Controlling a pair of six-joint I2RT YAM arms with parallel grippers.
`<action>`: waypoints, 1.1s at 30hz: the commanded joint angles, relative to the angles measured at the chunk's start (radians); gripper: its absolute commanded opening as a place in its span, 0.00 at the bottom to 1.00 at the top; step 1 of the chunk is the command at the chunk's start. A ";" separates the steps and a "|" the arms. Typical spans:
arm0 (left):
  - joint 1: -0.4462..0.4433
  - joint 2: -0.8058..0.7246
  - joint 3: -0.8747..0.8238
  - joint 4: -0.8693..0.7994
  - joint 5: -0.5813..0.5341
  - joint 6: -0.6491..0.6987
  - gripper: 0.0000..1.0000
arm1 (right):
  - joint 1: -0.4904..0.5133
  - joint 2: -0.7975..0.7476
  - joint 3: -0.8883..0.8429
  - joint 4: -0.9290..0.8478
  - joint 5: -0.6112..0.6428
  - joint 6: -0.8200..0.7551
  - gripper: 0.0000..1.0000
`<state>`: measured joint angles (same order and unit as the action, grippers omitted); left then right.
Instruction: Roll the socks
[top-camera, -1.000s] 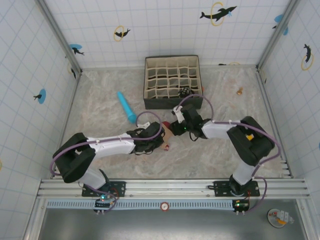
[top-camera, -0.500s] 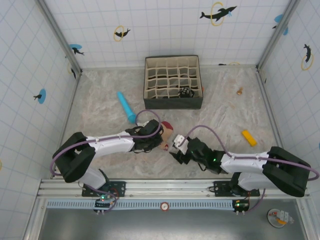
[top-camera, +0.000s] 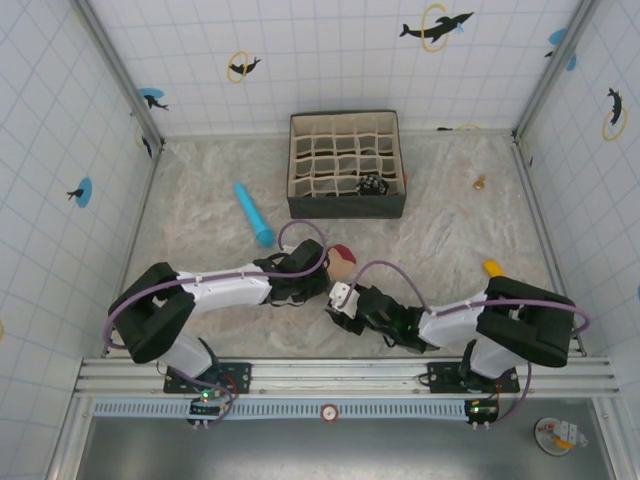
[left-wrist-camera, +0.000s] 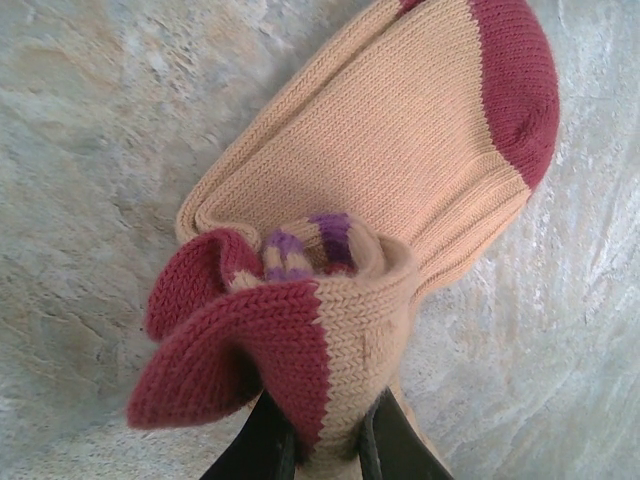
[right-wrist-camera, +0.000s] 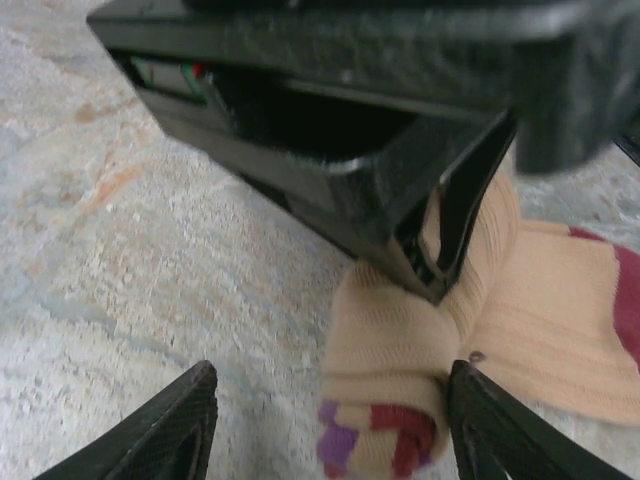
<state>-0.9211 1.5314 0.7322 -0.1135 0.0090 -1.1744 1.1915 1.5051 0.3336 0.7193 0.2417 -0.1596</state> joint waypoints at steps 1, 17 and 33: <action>-0.007 -0.012 -0.029 0.006 0.032 0.022 0.00 | 0.004 0.041 0.039 0.095 0.031 -0.005 0.60; -0.006 -0.052 -0.064 0.000 0.010 -0.004 0.00 | -0.065 0.153 0.042 0.158 0.013 0.078 0.37; -0.005 -0.115 -0.058 -0.025 -0.014 0.004 0.50 | -0.250 0.251 0.087 0.088 -0.324 0.273 0.00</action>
<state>-0.9195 1.4525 0.6807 -0.0925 -0.0299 -1.1786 0.9813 1.7046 0.3943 0.8955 -0.0120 0.0494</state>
